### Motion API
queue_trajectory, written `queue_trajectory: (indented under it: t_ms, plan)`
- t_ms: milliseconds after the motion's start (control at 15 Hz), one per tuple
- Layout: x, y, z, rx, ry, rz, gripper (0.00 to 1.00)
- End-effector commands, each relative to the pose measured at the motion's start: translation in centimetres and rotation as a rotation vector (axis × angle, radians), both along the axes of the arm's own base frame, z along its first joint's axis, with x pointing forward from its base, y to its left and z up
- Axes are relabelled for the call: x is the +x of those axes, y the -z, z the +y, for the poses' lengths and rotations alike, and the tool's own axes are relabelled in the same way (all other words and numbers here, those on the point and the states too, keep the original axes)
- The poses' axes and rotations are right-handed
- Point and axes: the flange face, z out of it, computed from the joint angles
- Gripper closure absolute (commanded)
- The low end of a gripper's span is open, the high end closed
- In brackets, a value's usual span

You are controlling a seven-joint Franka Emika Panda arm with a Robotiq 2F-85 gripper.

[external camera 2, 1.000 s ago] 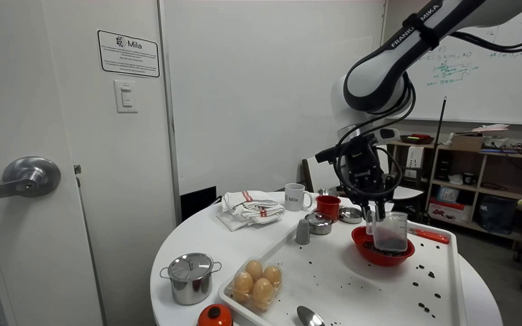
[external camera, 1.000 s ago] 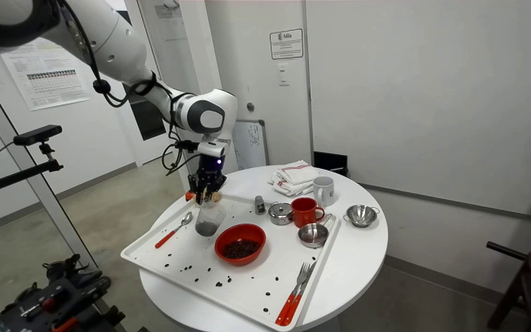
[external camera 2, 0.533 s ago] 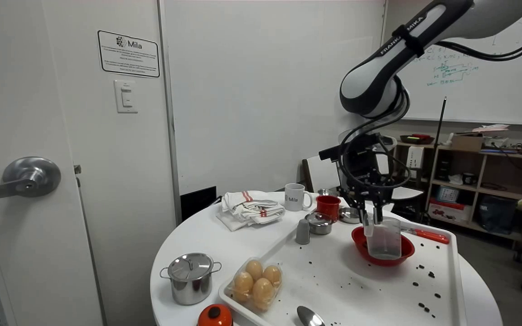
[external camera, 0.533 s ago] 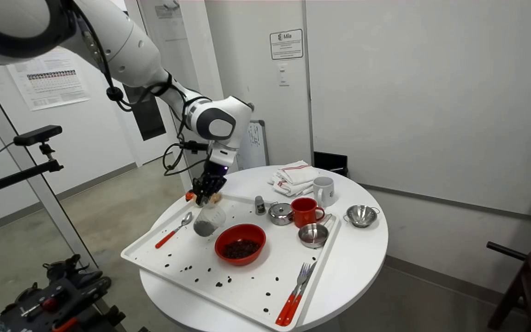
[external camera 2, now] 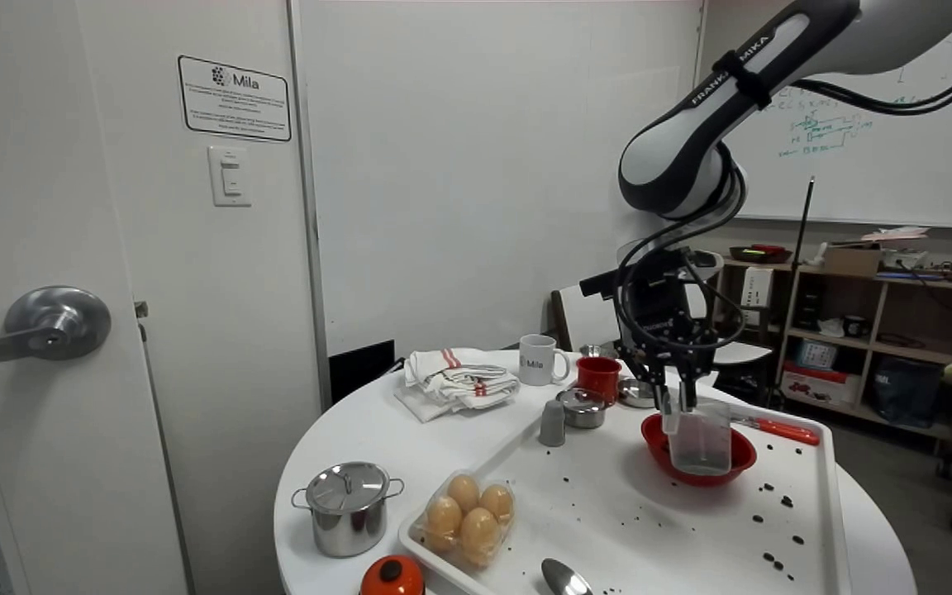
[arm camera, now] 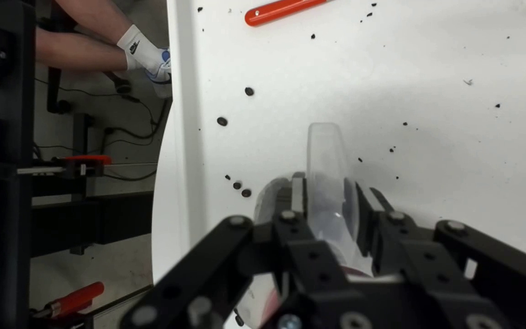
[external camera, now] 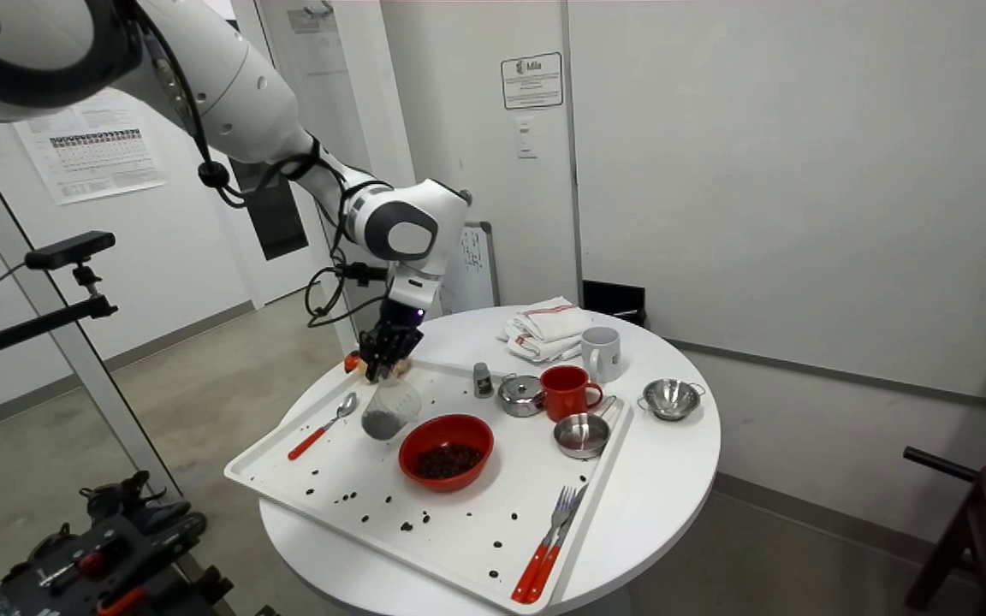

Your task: Pour the contents in the clear jug into the red bowl

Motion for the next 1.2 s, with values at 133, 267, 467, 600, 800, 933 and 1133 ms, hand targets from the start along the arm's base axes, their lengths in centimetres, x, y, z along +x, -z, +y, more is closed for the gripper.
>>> queue_trajectory:
  t_ms: [133,267,467,600,800,933,1133]
  plan:
    - [1.1,-1.4,1.4,0.026,0.007,0.018,0.88]
    - [1.7,-2.3,0.8,0.053,0.026,0.023,0.88]
    - [2.5,-4.0,-1.1,0.118,0.077,0.022,0.88]
    - [2.9,-4.8,-3.3,0.17,0.13,0.023,0.88]
    - [3.1,-5.4,-6.6,0.237,0.2,0.035,0.88]
    - [2.9,-5.6,-8.5,0.281,0.226,0.046,0.88]
    - [2.2,-5.7,-10.5,0.382,0.197,0.078,0.88]
